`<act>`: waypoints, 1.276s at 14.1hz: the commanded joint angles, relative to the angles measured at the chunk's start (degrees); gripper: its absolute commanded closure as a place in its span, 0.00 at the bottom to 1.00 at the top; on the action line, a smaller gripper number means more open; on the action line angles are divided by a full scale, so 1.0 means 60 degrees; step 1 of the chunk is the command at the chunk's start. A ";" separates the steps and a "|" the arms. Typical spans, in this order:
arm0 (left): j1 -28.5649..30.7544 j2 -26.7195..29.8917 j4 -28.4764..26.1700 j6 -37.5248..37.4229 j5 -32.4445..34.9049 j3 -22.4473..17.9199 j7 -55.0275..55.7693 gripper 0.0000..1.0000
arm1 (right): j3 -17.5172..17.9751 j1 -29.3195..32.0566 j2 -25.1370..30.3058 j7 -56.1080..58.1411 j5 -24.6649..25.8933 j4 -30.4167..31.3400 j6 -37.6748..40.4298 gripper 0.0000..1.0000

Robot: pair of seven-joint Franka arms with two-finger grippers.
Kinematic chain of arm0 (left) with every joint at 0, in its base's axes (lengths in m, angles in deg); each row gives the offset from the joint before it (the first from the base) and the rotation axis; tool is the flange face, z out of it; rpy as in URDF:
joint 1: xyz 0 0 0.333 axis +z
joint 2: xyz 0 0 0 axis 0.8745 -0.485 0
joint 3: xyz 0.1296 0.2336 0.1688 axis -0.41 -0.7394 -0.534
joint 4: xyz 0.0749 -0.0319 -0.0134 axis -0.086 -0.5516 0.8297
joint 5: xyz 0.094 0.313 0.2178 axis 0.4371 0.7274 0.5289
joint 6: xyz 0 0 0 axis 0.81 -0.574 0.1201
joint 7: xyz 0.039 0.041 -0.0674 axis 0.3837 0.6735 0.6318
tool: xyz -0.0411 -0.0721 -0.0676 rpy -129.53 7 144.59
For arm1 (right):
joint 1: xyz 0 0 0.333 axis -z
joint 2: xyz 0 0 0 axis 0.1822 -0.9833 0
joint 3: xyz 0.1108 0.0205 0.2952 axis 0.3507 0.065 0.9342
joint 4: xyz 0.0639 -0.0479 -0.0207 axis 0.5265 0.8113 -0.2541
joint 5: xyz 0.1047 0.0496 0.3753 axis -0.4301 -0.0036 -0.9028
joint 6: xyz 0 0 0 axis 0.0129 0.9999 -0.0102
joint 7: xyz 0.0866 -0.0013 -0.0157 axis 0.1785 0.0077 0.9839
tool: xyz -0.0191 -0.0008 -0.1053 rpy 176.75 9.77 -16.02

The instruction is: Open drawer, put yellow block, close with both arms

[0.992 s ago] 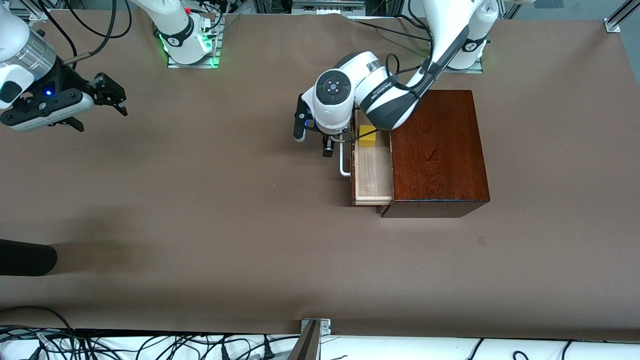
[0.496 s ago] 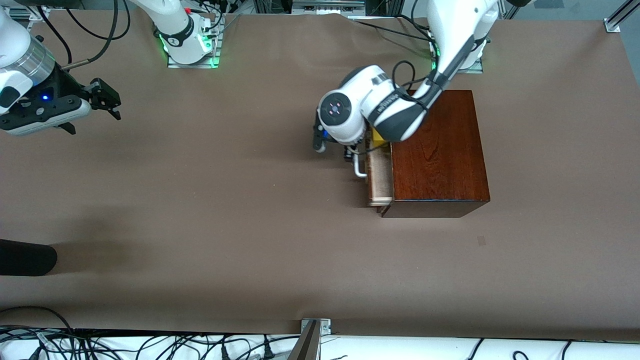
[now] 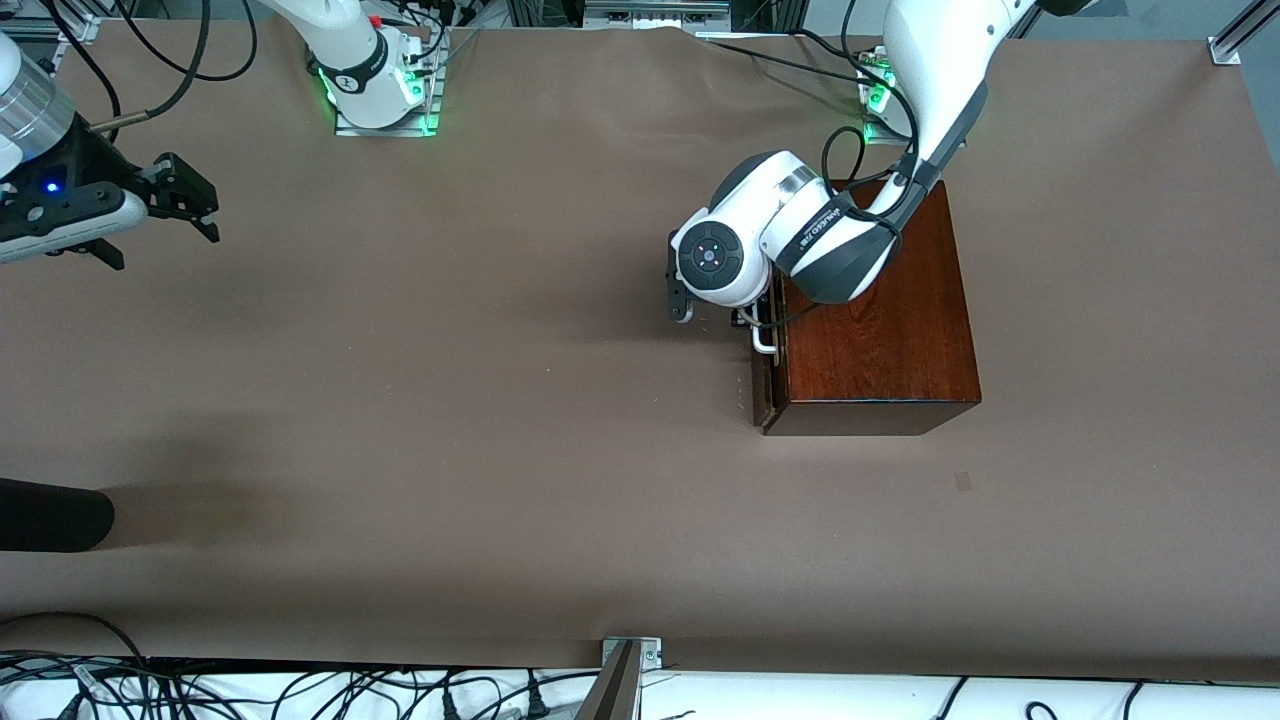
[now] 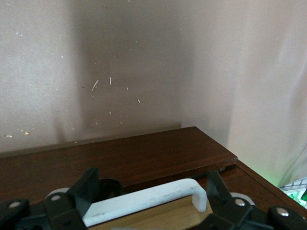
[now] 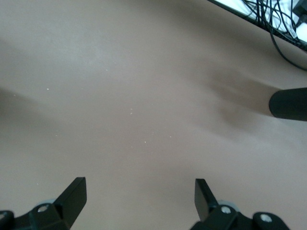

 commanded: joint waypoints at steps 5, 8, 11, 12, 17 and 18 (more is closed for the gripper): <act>0.1618 0.2271 0.0516 -0.0363 -0.0912 -0.0032 0.0896 0.00 | 0.0011 -0.0087 -0.0219 -0.0090 -0.0438 -0.0235 0.0320 0.00; 0.2018 0.2229 0.2316 -0.2162 -0.0723 -0.0250 0.0808 0.00 | -0.0018 -0.0073 -0.0233 -0.0105 -0.0598 -0.0235 0.0393 0.00; 0.2062 0.2884 0.2455 -0.1527 -0.0707 -0.1770 0.1245 0.00 | -0.0004 -0.0073 -0.0234 -0.0105 -0.0965 -0.0235 0.0393 0.00; 0.2062 0.3192 0.2135 -0.0869 -0.0766 -0.2224 0.1711 0.00 | 0.0011 -0.0073 -0.0219 -0.0105 -0.0965 -0.0235 0.0407 0.00; 0.2150 0.4231 0.0832 -0.0365 -0.0913 -0.2682 0.6262 0.00 | -0.0018 -0.0073 -0.0233 0.0042 -0.0878 -0.0235 0.0539 0.00; 0.2208 0.4685 0.0175 0.0056 -0.0913 -0.2872 0.7040 0.00 | -0.0018 -0.0073 -0.0219 0.0027 -0.0848 -0.0235 0.0554 0.00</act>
